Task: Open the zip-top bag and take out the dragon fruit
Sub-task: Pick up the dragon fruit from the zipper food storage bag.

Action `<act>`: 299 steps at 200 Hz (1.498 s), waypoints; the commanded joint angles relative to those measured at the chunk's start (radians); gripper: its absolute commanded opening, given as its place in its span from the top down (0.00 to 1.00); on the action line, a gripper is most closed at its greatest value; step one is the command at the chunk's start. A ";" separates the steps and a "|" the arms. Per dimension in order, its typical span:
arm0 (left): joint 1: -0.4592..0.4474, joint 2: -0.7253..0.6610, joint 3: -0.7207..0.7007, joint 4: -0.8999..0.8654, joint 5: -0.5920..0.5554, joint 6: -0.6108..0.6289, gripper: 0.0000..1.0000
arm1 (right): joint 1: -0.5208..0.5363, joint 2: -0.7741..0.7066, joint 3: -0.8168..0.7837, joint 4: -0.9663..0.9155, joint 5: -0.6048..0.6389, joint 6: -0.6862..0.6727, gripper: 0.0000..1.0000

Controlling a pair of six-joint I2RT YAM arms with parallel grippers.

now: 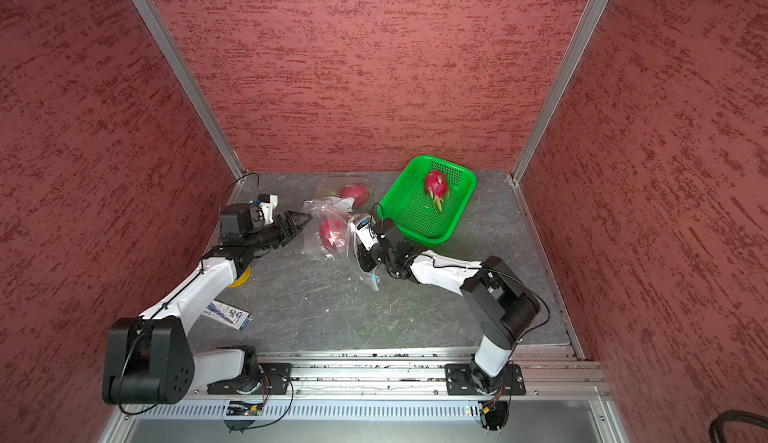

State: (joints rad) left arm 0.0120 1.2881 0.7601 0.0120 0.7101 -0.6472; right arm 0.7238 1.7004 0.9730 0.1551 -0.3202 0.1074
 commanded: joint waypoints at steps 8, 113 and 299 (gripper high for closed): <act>0.006 0.019 -0.013 0.047 0.019 0.015 0.20 | -0.004 -0.028 -0.017 0.036 -0.004 0.016 1.00; -0.030 0.181 -0.010 0.315 0.109 -0.063 0.68 | -0.012 -0.065 -0.060 0.104 -0.036 0.051 1.00; 0.171 0.122 0.125 0.152 -0.161 0.059 1.00 | -0.100 -0.311 -0.276 0.244 -0.088 0.241 1.00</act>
State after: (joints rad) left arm 0.1680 1.3895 0.8600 0.1661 0.5846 -0.6121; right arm 0.6476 1.4220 0.7303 0.3073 -0.3729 0.2867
